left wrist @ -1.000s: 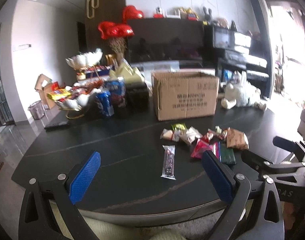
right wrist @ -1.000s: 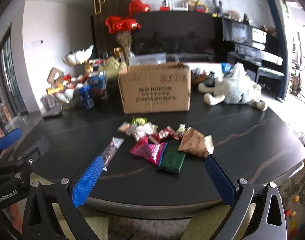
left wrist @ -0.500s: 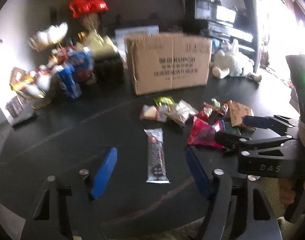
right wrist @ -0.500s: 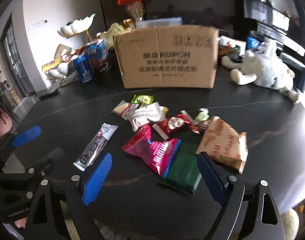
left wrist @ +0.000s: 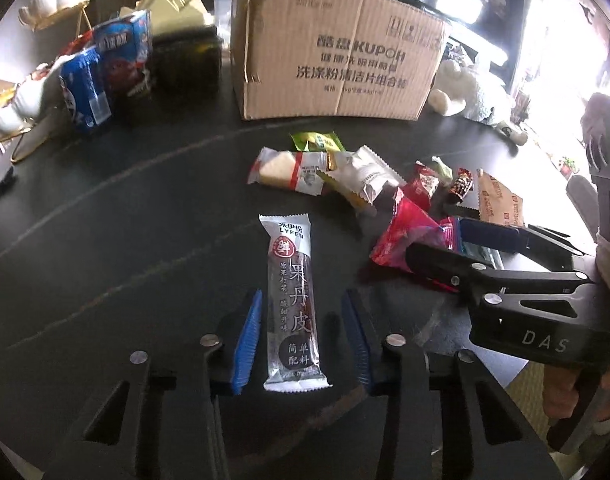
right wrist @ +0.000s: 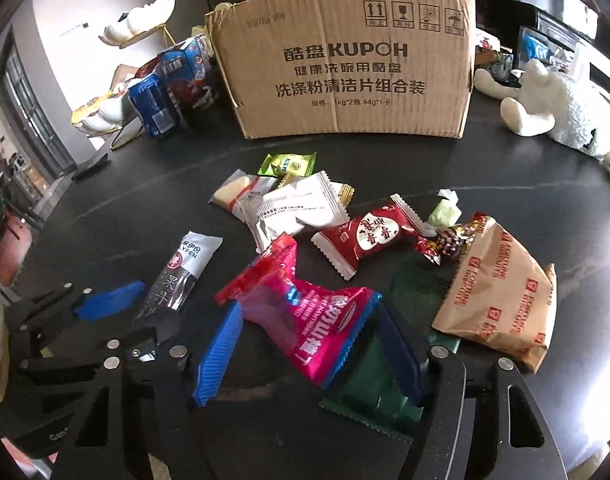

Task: Organize snacks
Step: 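Grasp the dark wrapped bar with the left tool while the right tool grasps the pink bag, then carry both snacks over the cardboard box and open both tools to drop them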

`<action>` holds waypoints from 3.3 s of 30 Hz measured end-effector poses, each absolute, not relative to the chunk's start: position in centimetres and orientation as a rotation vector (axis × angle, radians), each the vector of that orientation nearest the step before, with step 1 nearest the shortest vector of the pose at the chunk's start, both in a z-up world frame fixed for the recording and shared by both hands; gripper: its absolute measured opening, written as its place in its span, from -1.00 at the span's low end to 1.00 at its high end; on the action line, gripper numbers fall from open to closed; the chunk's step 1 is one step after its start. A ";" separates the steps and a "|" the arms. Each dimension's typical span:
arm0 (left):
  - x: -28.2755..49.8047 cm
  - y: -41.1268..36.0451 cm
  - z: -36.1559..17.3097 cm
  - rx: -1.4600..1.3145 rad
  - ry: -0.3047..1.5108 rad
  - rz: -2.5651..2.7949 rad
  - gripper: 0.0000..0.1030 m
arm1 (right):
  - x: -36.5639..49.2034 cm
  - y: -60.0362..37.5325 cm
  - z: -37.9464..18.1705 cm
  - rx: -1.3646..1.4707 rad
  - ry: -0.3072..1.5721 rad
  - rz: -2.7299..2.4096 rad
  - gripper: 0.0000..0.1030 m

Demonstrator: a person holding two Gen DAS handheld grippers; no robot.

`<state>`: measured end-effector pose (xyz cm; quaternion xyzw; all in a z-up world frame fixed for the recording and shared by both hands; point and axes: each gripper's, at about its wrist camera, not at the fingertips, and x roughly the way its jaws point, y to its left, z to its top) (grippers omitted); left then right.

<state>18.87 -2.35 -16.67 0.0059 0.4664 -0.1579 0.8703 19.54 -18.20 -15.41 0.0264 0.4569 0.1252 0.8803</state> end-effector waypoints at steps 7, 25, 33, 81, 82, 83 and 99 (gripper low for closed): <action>19.9 -2.3 -17.2 0.007 0.990 -0.321 -0.53 | 20.4 -17.7 -16.2 0.050 0.976 0.286 0.35; 19.2 -1.9 -15.9 -0.014 0.951 -0.318 -0.63 | 19.8 -17.1 -16.1 0.043 0.933 0.304 -0.28; 18.0 -1.8 -13.2 -0.013 0.880 -0.313 -0.63 | 18.3 -17.6 -13.9 0.062 0.874 0.299 -0.28; 31.7 -6.1 3.5 0.055 0.605 -0.373 -0.63 | 29.6 -22.5 3.4 0.066 0.551 0.192 -0.28; 32.2 -6.1 3.3 0.054 0.609 -0.374 -0.63 | 30.1 -22.5 3.3 0.068 0.554 0.194 -0.28; 32.7 -6.2 3.1 0.053 0.614 -0.377 -0.63 | 30.5 -22.6 3.2 0.069 0.556 0.195 -0.28; 39.0 -7.2 0.8 0.065 0.636 -0.312 0.07 | 36.6 -23.3 0.2 0.061 0.596 0.143 0.34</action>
